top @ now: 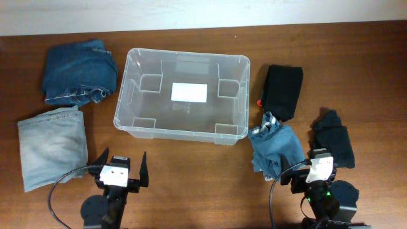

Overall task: Pack container
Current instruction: 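Move the left gripper down toward the folded light-grey jeans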

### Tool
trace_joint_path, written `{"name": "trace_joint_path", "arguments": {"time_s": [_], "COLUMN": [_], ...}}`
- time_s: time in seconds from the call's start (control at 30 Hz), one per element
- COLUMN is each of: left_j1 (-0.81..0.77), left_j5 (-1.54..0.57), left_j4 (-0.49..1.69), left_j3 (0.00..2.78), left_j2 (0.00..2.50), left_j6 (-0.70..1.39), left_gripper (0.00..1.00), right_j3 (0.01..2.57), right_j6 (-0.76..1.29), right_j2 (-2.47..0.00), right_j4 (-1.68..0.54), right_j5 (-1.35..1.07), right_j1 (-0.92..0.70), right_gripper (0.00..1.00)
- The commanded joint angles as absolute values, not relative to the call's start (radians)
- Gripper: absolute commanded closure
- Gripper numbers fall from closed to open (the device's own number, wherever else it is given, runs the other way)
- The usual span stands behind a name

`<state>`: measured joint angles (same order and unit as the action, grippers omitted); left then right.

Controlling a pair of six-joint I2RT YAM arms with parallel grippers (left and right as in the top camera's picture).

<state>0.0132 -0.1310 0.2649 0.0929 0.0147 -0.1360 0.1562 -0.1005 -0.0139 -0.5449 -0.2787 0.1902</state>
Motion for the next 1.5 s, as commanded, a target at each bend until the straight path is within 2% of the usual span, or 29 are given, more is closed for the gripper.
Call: {"name": "trace_joint_path", "arguments": {"time_s": [0.0,0.6,0.8,0.93,1.03,1.1,1.2,1.33,1.4,1.47], "left_j1": [0.013,0.013,0.014,0.014,0.014,0.014,0.017,0.047,0.065,0.073], "left_j5": [-0.132,-0.138,-0.086,-0.088,-0.007,0.041,0.065,0.065,0.009,-0.139], "left_j4": [0.263,0.262,0.171,0.116,0.125,0.124,0.144,0.353,0.453,0.583], "left_j3": [0.084,0.084,0.084,0.102,0.177,0.244,0.429,0.82,1.004,1.262], "left_j2": [0.005,0.005,0.005,0.007,0.054,0.127,0.378,0.801,0.964,1.148], "left_j6": [-0.152,-0.152,-0.151,-0.09,0.025,0.034,0.03,0.03,0.02,0.0], "left_gripper": [0.0,0.0,0.0,0.0,0.0,0.0,0.0,0.0,0.0,0.0], "right_j3": [0.15,0.15,0.15,0.15,0.15,0.15,0.15,0.15,0.15,0.15], "right_j6": [-0.092,-0.092,-0.092,-0.092,-0.092,-0.092,-0.092,-0.092,-0.092,-0.092], "right_j2": [-0.007,-0.007,-0.007,-0.007,-0.007,-0.007,-0.007,-0.007,-0.007,-0.007], "right_j4": [-0.545,-0.545,-0.545,-0.545,-0.545,-0.545,-0.545,-0.545,-0.545,-0.545], "right_j5": [-0.28,-0.28,-0.28,-0.28,-0.28,-0.28,-0.28,-0.28,-0.28,-0.28], "right_j1": [0.196,0.196,0.196,0.196,0.196,0.196,0.196,0.196,0.196,0.196], "right_gripper": [0.02,0.02,0.02,0.02,0.02,0.02,0.02,0.02,0.02,0.02]}}
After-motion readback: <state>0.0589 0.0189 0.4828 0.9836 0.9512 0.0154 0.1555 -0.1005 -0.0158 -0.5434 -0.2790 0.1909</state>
